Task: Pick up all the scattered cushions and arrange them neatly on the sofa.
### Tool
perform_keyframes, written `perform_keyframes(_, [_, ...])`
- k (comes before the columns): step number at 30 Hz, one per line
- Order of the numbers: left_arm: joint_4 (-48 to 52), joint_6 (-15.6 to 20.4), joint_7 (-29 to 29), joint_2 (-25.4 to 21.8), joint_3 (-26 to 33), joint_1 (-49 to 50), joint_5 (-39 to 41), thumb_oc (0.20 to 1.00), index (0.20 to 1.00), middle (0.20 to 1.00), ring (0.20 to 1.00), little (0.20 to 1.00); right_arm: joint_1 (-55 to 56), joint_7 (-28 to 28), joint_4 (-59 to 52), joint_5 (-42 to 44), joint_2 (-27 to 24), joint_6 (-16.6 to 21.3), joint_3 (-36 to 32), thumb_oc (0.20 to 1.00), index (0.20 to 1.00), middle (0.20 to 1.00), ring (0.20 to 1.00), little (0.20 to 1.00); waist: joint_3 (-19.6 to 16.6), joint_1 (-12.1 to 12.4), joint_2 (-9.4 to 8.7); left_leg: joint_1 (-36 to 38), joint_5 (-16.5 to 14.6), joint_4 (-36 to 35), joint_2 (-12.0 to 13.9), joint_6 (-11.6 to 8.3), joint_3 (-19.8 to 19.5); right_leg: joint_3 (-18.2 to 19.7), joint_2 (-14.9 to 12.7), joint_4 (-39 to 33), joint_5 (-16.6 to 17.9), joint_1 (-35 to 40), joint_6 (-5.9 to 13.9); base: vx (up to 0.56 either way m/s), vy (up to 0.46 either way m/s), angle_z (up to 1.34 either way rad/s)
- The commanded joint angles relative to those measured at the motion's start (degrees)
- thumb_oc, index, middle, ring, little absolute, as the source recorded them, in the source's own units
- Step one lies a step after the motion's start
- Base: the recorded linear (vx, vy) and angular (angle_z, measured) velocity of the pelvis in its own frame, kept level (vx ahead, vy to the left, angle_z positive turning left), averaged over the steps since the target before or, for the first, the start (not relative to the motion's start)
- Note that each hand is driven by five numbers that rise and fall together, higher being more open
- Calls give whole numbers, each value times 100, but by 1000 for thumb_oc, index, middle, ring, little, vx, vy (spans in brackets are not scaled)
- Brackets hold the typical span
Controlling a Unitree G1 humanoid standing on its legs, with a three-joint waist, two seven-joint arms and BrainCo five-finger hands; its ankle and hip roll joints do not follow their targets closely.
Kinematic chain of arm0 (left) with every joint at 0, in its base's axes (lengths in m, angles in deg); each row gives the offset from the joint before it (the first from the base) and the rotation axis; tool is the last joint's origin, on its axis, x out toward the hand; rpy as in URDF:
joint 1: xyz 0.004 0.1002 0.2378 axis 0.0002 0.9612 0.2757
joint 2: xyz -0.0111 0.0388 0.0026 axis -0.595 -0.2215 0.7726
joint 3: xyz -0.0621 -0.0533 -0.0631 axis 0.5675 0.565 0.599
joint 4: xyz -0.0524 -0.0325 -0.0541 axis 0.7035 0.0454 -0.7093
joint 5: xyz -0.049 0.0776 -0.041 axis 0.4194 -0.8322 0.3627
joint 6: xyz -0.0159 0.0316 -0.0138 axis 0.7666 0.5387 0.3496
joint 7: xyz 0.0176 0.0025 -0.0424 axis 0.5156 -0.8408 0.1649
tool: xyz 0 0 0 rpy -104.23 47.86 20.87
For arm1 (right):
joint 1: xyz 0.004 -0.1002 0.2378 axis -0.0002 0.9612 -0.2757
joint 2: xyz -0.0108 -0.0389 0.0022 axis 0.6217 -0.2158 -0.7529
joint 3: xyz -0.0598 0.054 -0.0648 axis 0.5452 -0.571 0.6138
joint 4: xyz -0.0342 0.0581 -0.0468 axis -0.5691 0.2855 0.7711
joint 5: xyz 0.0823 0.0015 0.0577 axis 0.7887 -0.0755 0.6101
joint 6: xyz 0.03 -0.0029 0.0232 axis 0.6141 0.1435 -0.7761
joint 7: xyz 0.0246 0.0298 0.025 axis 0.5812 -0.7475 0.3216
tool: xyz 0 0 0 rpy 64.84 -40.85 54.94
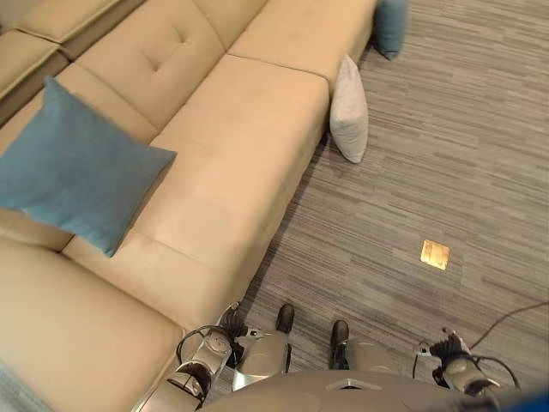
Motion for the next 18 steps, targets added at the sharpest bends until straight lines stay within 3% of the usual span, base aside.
perform_keyframes(1, [-8,30,-97,-143,277,-51,-174,1000,1000,1000,1000,1000,-79,-47,-225,-11,-128,3,90,1000,1000,1000,1000,1000,168,149,-222,36,-739,531,-284,289,189,-68,-238,177,697,39,863,83,80,-76])
perform_keyframes(2, [-7,30,-97,-144,279,-52,-175,1000,1000,1000,1000,1000,-80,-46,-226,-11,-128,2,91,1000,1000,1000,1000,1000,168,161,-230,34,-741,532,-288,293,205,-50,-244,208,683,18,867,73,92,-95])
perform_keyframes(3, [13,15,-138,-205,267,-85,-200,1000,1000,1000,1000,1000,-158,-22,-297,-64,-129,-13,142,1000,1000,1000,1000,1000,272,48,-177,112,-777,541,-232,384,264,-31,-290,898,857,-346,1054,85,102,-72])
perform_keyframes(4, [0,20,-180,-245,238,-134,-245,1000,1000,1000,1000,1000,-239,-41,-376,-131,-132,-21,194,1000,1000,1000,1000,1000,341,-54,-129,261,-886,499,-186,407,360,-171,-443,1025,873,-673,1028,139,93,-33])
perform_keyframes(6, [8,40,-201,-251,257,-169,-245,1000,1000,1000,1000,1000,-295,-62,-470,-149,-131,-12,245,1000,1000,1000,1000,1000,374,-134,-150,522,-1012,336,-125,382,566,-423,-637,309,991,-839,856,232,-62,-86])
perform_keyframes(9, [-15,76,-173,-275,303,-212,-199,1000,1000,1000,1000,1000,-285,-45,-461,-150,-117,-48,235,1000,1000,1000,1000,1000,363,-202,-200,805,-1094,99,-56,292,699,-793,-826,-507,1311,-981,893,264,-161,-73])
perform_keyframes(13, [-143,56,-182,-155,244,-155,-331,1000,1000,1000,1000,1000,-61,-40,-340,-97,-92,-23,155,1000,1000,1000,1000,1000,161,-316,-209,1083,-1294,149,40,154,695,-753,-689,-794,1390,-678,803,354,-262,-9])
perform_keyframes(14, [-109,58,-169,-46,206,-147,-299,1000,1000,1000,1000,1000,23,-102,-293,2,-101,32,98,1000,1000,1000,1000,1000,212,-296,-199,598,-1078,1508,247,-31,788,-783,-553,-993,1235,-197,652,277,-346,49])
perform_keyframes(15, [-109,57,-169,-50,207,-150,-299,1000,1000,1000,1000,1000,20,-102,-293,2,-97,32,98,1000,1000,1000,1000,1000,196,-315,-221,566,-1050,1503,221,-27,776,-792,-580,-1000,1249,-219,653,237,-369,55])
perform_keyframes(17, [-19,22,-168,-27,189,-231,-145,1000,1000,1000,1000,1000,-31,-155,-285,144,-148,27,54,1000,1000,1000,1000,1000,342,-235,-234,-164,-519,2578,229,-94,653,-789,-486,-1124,1054,81,428,128,-243,9])
perform_keyframes(18, [-18,20,-168,-29,188,-233,-144,1000,1000,1000,1000,1000,-34,-155,-283,144,-147,27,52,1000,1000,1000,1000,1000,335,-245,-225,-199,-534,2618,235,-96,638,-803,-478,-1122,1053,70,426,188,-248,-20])
